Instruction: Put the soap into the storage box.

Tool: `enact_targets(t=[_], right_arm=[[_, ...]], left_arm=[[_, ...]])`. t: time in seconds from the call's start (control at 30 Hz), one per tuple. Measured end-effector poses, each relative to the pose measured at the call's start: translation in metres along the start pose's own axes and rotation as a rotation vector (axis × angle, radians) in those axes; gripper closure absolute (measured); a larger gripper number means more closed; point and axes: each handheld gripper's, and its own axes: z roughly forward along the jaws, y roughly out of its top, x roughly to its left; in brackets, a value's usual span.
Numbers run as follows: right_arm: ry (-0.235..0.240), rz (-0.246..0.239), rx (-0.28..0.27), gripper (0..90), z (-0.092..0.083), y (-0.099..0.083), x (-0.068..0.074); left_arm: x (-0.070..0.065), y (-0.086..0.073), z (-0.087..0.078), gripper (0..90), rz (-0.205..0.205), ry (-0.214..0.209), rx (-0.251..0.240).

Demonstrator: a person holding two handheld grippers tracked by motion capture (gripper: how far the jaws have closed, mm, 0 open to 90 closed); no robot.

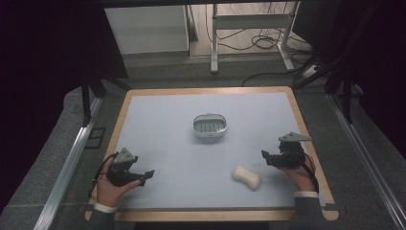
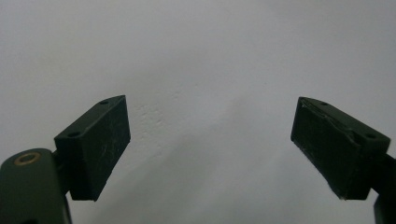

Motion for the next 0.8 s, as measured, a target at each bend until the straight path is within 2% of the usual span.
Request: enact_targets(t=[0.23,0.43,0.53,0.8], right_arm=[[0.040,-0.027,-0.024,16.1,-0.008,0.007,0.003],[0.047,-0.047,-0.014,16.1,-0.009,0.014,0.010],[0.081,-0.055,-0.027,16.1,-0.010,0.021,0.017],[0.089,-0.077,-0.021,17.4,-0.015,0.030,0.021]], left_arm=[[-0.002,0.000,0.001,12.3,0.000,-0.002,0.006],[-0.001,0.000,0.000,12.3,-0.007,-0.006,0.003],[-0.002,0.000,0.000,12.2,-0.007,-0.007,0.004],[-0.002,0.000,0.001,12.1,-0.004,-0.012,0.009]])
